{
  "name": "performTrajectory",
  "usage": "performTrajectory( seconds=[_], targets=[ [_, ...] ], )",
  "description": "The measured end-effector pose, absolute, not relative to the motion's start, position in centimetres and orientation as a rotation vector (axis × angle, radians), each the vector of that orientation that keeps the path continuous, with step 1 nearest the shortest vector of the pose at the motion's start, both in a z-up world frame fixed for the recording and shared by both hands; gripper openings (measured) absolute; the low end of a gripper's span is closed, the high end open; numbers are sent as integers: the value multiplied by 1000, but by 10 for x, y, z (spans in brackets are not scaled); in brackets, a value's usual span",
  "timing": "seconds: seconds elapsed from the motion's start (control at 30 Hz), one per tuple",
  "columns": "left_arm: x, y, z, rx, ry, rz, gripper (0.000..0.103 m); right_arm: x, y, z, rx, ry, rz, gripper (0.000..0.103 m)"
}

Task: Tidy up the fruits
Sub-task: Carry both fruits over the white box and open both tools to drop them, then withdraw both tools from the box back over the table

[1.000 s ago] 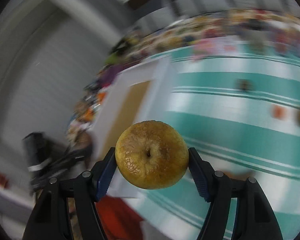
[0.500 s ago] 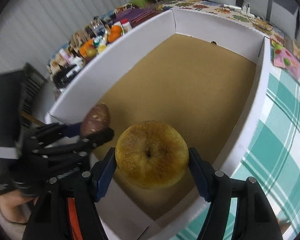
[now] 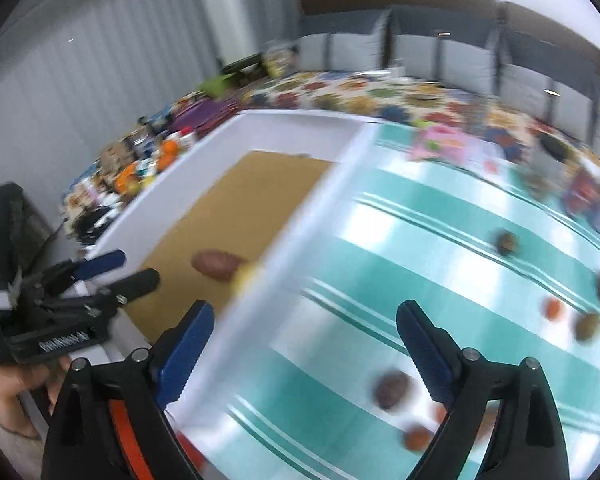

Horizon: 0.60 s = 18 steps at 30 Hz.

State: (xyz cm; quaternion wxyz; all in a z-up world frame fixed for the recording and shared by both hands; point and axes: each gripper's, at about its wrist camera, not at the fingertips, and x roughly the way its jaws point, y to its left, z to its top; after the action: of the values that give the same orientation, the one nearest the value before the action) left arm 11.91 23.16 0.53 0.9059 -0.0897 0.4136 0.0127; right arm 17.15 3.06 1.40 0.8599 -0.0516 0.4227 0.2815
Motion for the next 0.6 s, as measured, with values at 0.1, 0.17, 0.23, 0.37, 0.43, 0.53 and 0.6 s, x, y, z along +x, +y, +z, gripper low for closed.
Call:
performTrajectory(
  seconds=[0.1, 0.17, 0.23, 0.37, 0.43, 0.53, 0.6],
  targets=[
    [118, 189, 4, -139, 845, -58, 82, 151, -37, -2, -134, 867, 469, 103],
    [119, 162, 3, -102, 838, -102, 82, 139, -73, -16, -134, 881, 402, 103],
    [119, 144, 1, -98, 844, -120, 82, 124, -111, -34, -133, 892, 313, 103],
    [109, 116, -10, -211, 869, -192, 84, 92, -183, -57, -75, 847, 132, 103],
    [99, 98, -20, -212, 883, -222, 84, 78, -209, -67, -24, 828, 54, 103],
    [85, 68, -44, -156, 880, -229, 84, 61, -236, -81, 39, 810, -26, 103],
    [76, 52, -69, -114, 879, -218, 84, 52, -249, -90, 23, 806, -47, 103]
  ],
)
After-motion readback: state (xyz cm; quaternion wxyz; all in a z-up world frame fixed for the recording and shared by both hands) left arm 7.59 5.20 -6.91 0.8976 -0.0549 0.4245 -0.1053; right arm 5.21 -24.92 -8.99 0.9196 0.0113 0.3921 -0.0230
